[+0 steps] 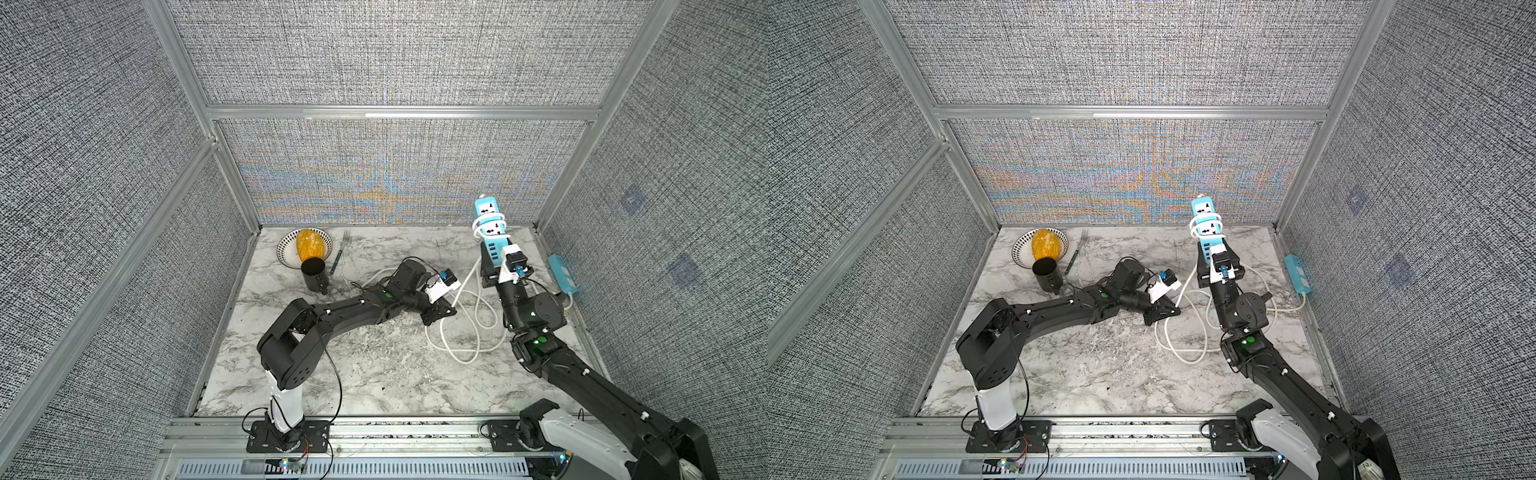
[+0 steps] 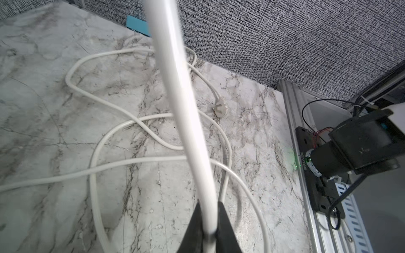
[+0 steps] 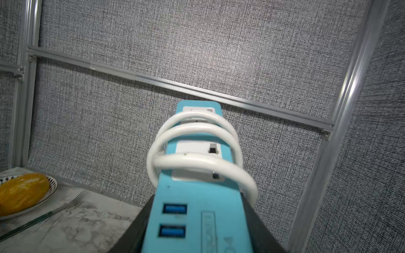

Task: Wrap the cord around the power strip
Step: Wrap the power cord around the power strip.

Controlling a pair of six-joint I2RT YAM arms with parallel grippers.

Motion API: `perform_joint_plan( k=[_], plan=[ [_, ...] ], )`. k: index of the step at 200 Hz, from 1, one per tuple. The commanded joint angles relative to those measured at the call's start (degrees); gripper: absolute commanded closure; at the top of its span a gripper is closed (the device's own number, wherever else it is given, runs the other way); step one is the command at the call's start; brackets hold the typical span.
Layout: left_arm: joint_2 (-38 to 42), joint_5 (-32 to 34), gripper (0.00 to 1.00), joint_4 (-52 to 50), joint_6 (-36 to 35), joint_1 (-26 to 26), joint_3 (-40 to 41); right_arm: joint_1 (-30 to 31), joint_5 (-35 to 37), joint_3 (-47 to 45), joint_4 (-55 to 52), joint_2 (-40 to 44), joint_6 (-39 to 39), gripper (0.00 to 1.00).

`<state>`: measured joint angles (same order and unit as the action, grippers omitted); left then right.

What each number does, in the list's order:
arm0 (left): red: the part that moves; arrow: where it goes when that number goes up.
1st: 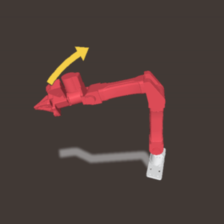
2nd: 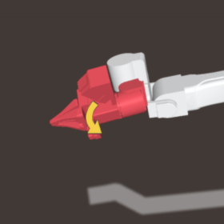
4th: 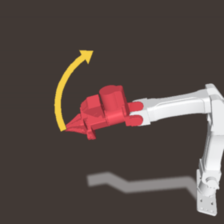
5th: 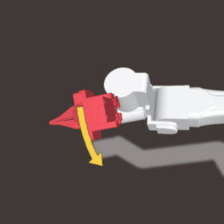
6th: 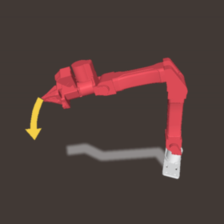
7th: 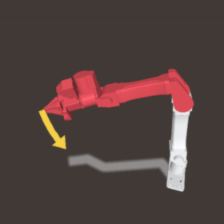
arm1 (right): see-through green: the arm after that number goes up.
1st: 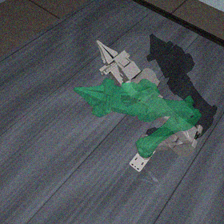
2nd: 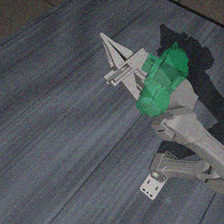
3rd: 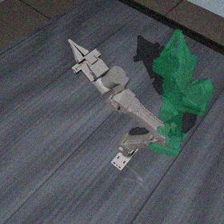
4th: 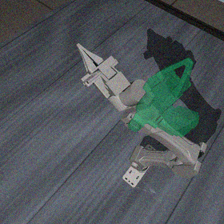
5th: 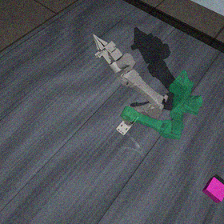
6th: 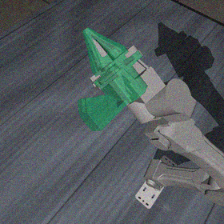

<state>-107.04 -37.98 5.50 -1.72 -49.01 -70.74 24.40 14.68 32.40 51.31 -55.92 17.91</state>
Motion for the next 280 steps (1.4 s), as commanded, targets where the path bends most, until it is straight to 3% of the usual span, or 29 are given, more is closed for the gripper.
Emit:
perform_joint_plan(
  k=[1, 88, 108, 119, 174, 241, 280],
  plan=[
    [-0.51, -1.43, 0.87, 0.79, 1.79, -0.37, 1.11, -0.09, 2.17, 0.85, 5.53, 0.02, -0.40, 1.00],
    [-4.18, -3.00, 0.86, 8.27, 6.69, -3.67, 2.09, -0.17, 3.25, 1.90, 6.00, -0.70, -1.56, 1.00],
    [-3.58, -3.85, 1.00, 10.42, 7.73, -4.11, 2.82, -0.19, 3.63, 2.99, 4.32, -1.26, -1.56, 1.00],
    [-2.25, -3.20, 1.00, 9.23, 6.84, -4.29, 3.01, -0.40, 4.04, 3.87, 2.03, -1.48, -1.61, 1.00],
    [12.14, 13.11, 1.00, -9.92, -8.70, -4.34, 5.25, -7.71, 2.03, 4.58, -11.39, 3.82, -6.40, 1.00],
    [18.75, 34.34, 1.00, -27.96, -21.02, -3.65, 0.23, -14.65, -7.55, 4.88, -22.85, 8.18, -11.05, 1.00],
    [21.05, 37.57, 1.00, -32.64, -25.95, -1.59, -3.06, -16.86, -14.66, 4.95, -28.98, 9.54, -12.42, 1.00]
  ],
)
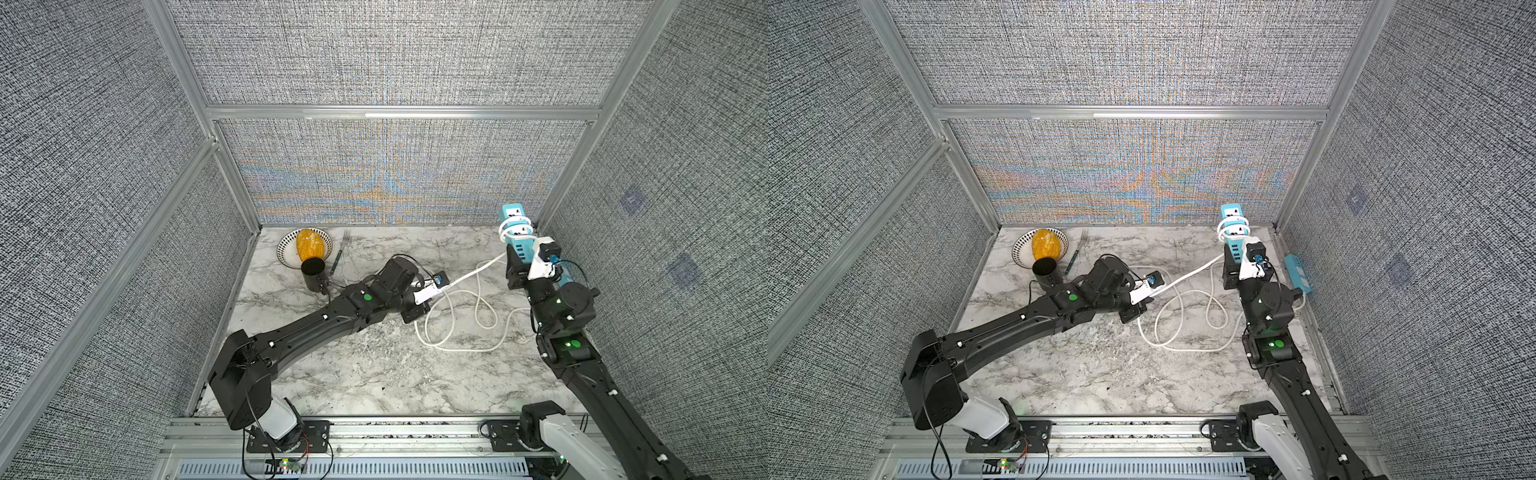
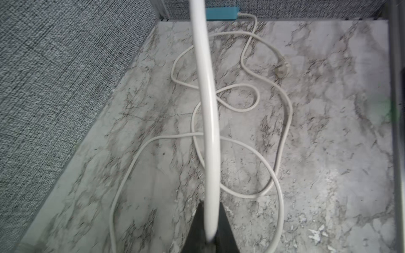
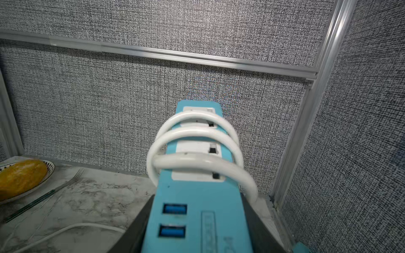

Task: Wrap the cord around the power strip
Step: Wrap the power cord around the power strip.

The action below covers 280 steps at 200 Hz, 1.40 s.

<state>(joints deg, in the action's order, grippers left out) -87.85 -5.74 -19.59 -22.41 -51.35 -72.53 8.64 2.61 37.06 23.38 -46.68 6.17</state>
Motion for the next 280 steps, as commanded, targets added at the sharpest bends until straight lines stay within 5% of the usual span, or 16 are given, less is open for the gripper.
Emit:
perform_joint_plan(
  k=[1, 70, 141, 189, 221, 248, 280],
  plan=[
    [2.01, 5.45, 1.00, -7.56, -5.40, 0.78, -1.32, -1.18, -2.91, 0.25, -1.14, 0.28, -0.71, 1.00],
    [6.30, 9.67, 1.00, -11.60, -17.48, 1.08, -11.99, -2.46, -18.59, 1.42, -13.07, -5.89, 3.77, 1.00],
    [-1.99, 7.89, 1.00, -16.08, -31.81, 1.21, -31.39, 1.56, -41.07, 7.03, -29.97, -13.35, 15.97, 1.00],
    [-10.66, 3.97, 1.00, -20.58, -34.07, 3.52, -42.35, 5.74, -56.59, 1.45, -24.26, -8.23, 18.56, 1.00],
    [-13.14, -0.17, 1.00, -21.15, -34.37, 5.87, -43.55, 6.03, -64.33, -1.43, -17.67, -5.07, 13.32, 1.00],
    [-14.51, -1.78, 1.00, -22.71, -34.81, 7.64, -44.68, 6.12, -63.76, -3.25, -13.31, -1.37, 9.52, 1.00],
    [-17.34, -7.10, 1.00, -23.29, -33.18, 7.76, -48.47, 8.36, -71.89, -4.32, -1.09, -4.86, -0.44, 1.00]
  ],
)
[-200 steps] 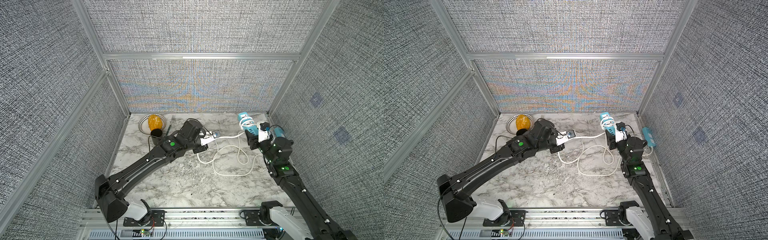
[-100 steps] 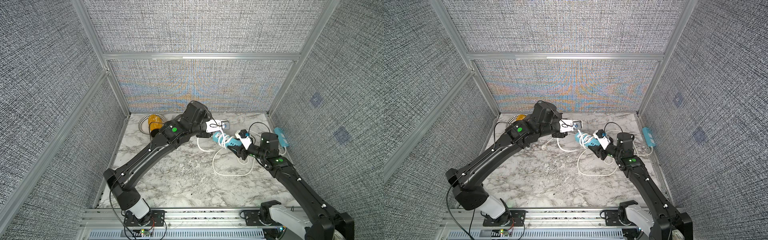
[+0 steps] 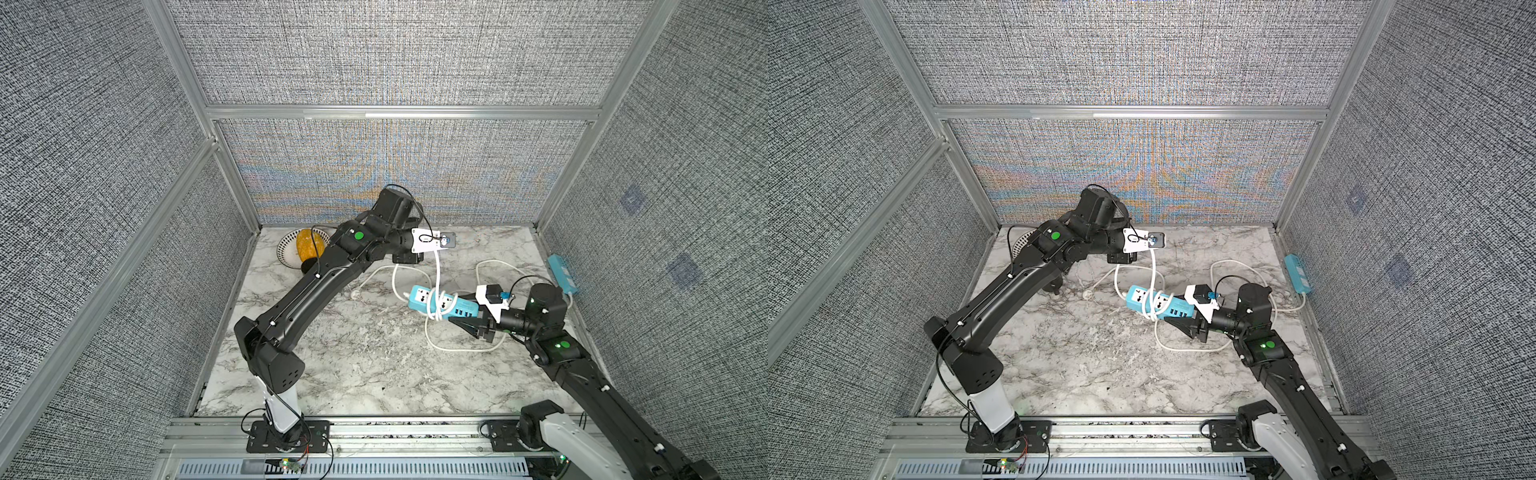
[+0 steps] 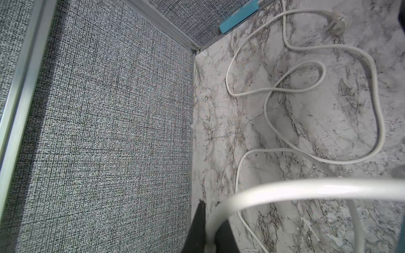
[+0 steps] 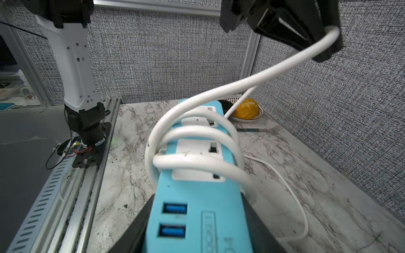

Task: Wrap the cord around the power strip
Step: Wrap the power cord around the power strip.

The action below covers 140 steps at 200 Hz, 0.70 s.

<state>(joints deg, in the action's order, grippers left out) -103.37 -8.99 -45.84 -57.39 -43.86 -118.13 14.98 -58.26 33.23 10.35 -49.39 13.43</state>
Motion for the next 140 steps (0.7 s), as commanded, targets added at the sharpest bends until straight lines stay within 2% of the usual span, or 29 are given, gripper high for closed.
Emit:
perform_joint_plan(
  k=[1, 17, 39, 52, 97, 140],
  plan=[
    [-2.01, -4.02, 1.00, 2.91, 1.90, 0.26, -3.06, 2.26, -11.01, -0.51, 12.40, -2.31, -7.88, 1.00],
    [-4.36, -6.07, 1.00, 2.50, 3.34, 0.26, -5.69, 4.31, -11.09, 0.13, 16.76, -3.52, -10.00, 1.00],
    [-6.45, -9.02, 1.00, 2.73, 5.51, 0.43, -6.41, 4.81, -8.37, -4.16, 39.12, -2.42, -22.28, 1.00],
    [-7.14, -10.76, 1.00, 3.04, 7.07, 0.65, -5.95, 4.72, -6.49, -5.04, 46.04, -1.77, -26.15, 1.00],
    [-6.87, -20.36, 1.00, 7.52, 16.92, 2.29, -2.06, 4.75, 0.75, -4.97, 53.91, 0.05, -26.53, 1.00],
    [-5.28, -32.52, 1.00, 20.88, 30.76, 3.43, 9.07, 4.64, 11.26, -6.93, 65.38, -0.57, -26.14, 1.00]
  ],
)
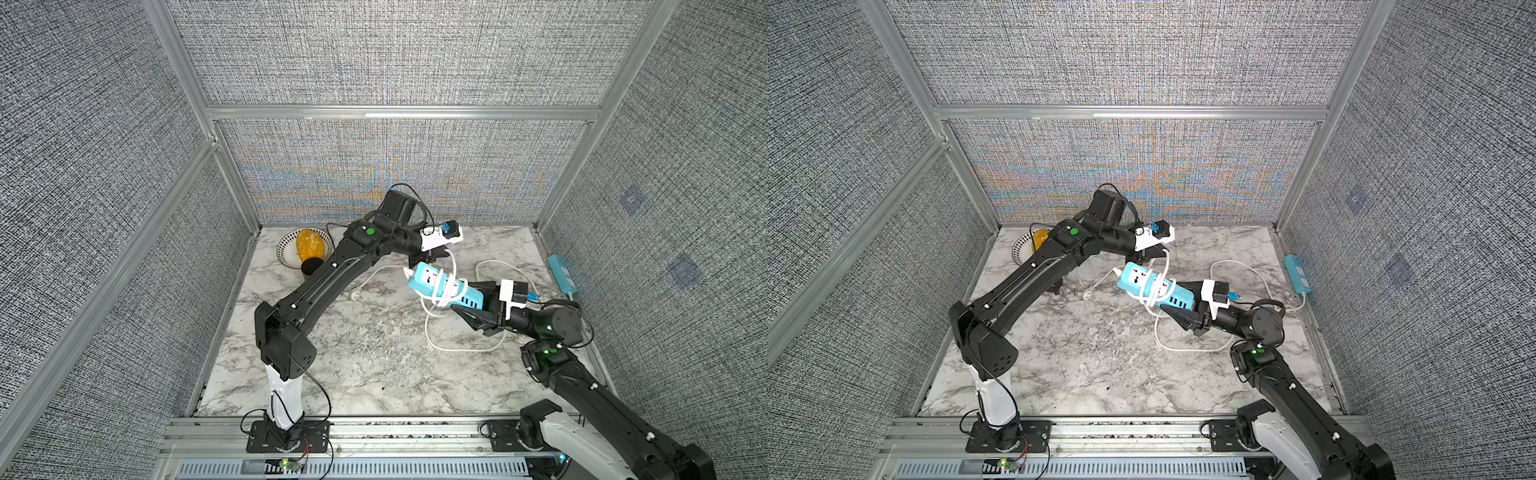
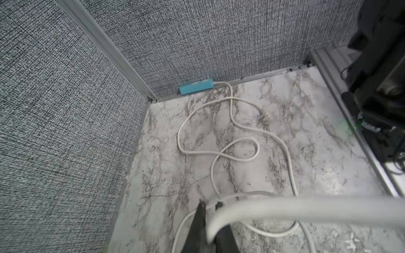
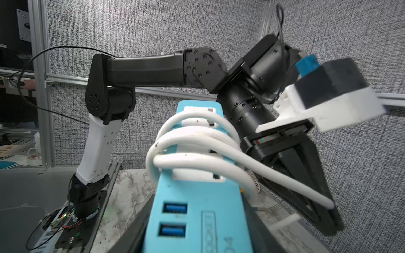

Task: Wrap the cord around the power strip
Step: Wrap the power cord around the power strip.

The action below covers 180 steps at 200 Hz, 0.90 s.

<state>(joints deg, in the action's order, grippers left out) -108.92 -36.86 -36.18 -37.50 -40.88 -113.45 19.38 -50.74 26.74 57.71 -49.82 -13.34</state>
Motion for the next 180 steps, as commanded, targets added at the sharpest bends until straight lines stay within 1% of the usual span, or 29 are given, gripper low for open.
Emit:
perform_joint_plan(
  k=[1, 22, 40, 53, 71, 93, 119, 149, 180],
  plan=[
    [0.28, -4.81, 1.00, 11.49, 11.17, 0.45, 4.65, 0.23, 3.99, -0.45, 18.25, -0.20, 0.62, 1.00],
    [0.55, -8.17, 0.96, 17.20, 16.66, 0.45, 8.55, 0.24, 9.53, -1.85, 22.72, -0.71, 1.22, 1.00],
    [0.17, -11.53, 0.95, 20.47, 20.31, 0.54, 10.22, 0.22, 12.61, -2.62, 24.74, -0.85, 2.28, 1.00],
    [-0.76, -14.39, 0.94, 23.17, 24.48, 0.62, 10.63, 0.24, 13.82, -2.67, 25.31, -1.09, 2.84, 1.00],
    [-2.04, -16.06, 0.91, 27.81, 31.61, 0.63, 11.32, 0.25, 17.04, -3.41, 26.69, -1.06, 3.61, 1.00],
    [-2.19, -15.73, 0.91, 35.86, 39.04, 0.55, 14.90, 0.28, 22.37, -3.78, 25.07, 0.09, 6.64, 1.00],
    [-1.49, -14.65, 0.90, 42.77, 44.02, 0.21, 19.62, 0.53, 28.73, -2.74, 19.56, 1.26, 11.51, 1.00],
    [-0.28, -13.46, 0.90, 47.27, 46.14, -1.82, 24.27, 0.54, 35.48, -2.39, 18.51, 0.81, 14.74, 1.00],
    [0.10, -12.15, 0.90, 52.05, 50.03, -3.71, 28.14, 0.97, 40.34, -1.83, 20.34, -0.96, 17.88, 1.00]
  ],
)
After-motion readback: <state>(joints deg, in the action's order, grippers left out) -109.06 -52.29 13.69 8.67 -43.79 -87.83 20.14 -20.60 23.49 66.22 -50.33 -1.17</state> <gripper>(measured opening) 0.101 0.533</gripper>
